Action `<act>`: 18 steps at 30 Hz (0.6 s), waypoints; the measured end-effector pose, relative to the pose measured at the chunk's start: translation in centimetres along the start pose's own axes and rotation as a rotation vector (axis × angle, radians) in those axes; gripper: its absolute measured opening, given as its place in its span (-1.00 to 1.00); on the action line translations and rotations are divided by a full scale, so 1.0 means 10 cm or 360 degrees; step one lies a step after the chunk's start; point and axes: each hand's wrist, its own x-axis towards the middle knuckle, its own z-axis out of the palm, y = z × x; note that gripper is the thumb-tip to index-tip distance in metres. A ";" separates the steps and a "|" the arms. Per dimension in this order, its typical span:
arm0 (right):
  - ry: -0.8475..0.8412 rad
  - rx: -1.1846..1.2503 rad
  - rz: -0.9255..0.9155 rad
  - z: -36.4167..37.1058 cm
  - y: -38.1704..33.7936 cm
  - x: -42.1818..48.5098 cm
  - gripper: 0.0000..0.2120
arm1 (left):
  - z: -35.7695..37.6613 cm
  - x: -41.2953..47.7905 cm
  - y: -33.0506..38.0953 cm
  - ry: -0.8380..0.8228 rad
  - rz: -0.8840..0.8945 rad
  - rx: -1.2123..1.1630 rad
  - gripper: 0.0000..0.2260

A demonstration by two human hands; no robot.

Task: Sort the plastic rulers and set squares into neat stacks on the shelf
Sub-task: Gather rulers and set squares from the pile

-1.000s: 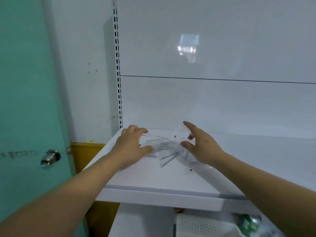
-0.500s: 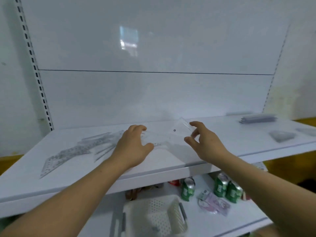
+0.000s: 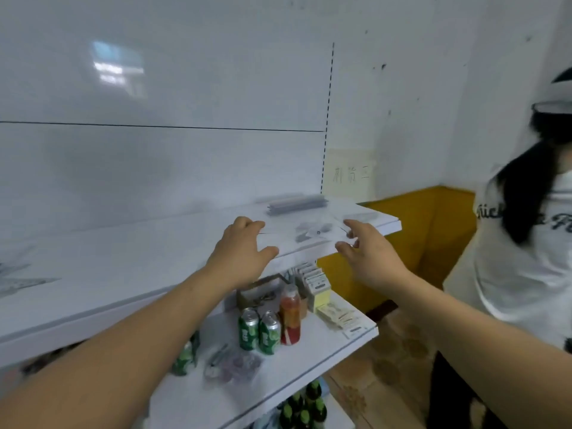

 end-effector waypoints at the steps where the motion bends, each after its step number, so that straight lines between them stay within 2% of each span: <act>1: 0.0004 -0.0018 0.0038 -0.08 0.16 0.02 -0.50 | 0.11 0.07 0.13 -0.0021 0.0030 -0.0011 -0.43; 6: 0.0040 -0.0099 0.0161 -0.31 0.85 0.24 -0.49 | 0.58 0.52 0.60 -0.0065 0.0127 -0.0063 -0.42; 11: 0.0024 -0.0133 0.0186 -0.30 1.31 0.73 -0.49 | 0.91 1.09 0.71 -0.0107 0.0092 0.0021 -0.42; 18: -0.0234 -0.0208 0.0080 -0.12 1.76 1.64 -0.50 | 1.12 1.90 0.64 -0.0104 -0.0060 0.0101 -0.45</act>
